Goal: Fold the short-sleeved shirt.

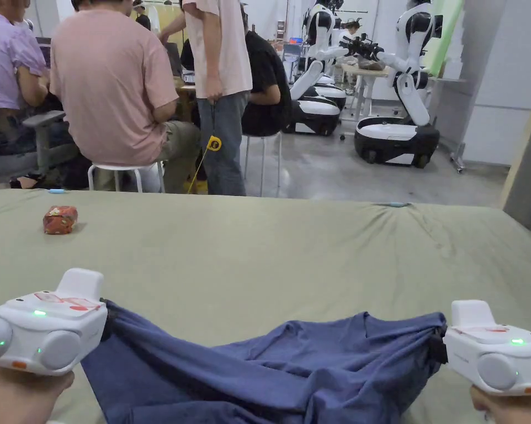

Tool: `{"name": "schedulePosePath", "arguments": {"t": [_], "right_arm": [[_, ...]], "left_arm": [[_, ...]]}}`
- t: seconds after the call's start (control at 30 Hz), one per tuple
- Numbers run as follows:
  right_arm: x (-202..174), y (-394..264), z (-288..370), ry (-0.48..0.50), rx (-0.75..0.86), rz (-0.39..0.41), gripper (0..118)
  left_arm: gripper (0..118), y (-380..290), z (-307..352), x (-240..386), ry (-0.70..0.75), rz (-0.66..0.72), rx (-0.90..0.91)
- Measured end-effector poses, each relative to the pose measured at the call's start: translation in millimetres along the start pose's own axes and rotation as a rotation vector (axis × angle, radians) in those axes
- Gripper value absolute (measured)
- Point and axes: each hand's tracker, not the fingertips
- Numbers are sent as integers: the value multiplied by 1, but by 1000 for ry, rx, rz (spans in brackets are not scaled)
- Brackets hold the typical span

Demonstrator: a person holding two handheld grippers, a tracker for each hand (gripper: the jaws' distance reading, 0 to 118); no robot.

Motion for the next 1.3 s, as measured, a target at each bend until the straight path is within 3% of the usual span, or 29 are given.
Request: {"name": "schedulePosePath", "arguments": {"t": [0.17, 0.4, 0.6, 0.77, 0.93, 1.3], "right_arm": [[-3, 75, 44, -152, 168, 131, 4], [11, 182, 76, -306, 324, 209, 4], [40, 261, 96, -376, 389, 189, 4], [49, 305, 101, -410, 430, 190, 4], [50, 300, 72, -401, 416, 184, 4], [57, 171, -60, -315, 171, 165, 4]], "left_arm": [[0, 64, 19, -21, 154, -142, 142], [0, 148, 34, -50, 289, -211, 259], [0, 222, 35, -67, 343, -216, 312], [0, 280, 31, -80, 333, -109, 338], [0, 284, 2, -77, 336, -81, 309], [0, 159, -91, -38, 225, -45, 90]]}}
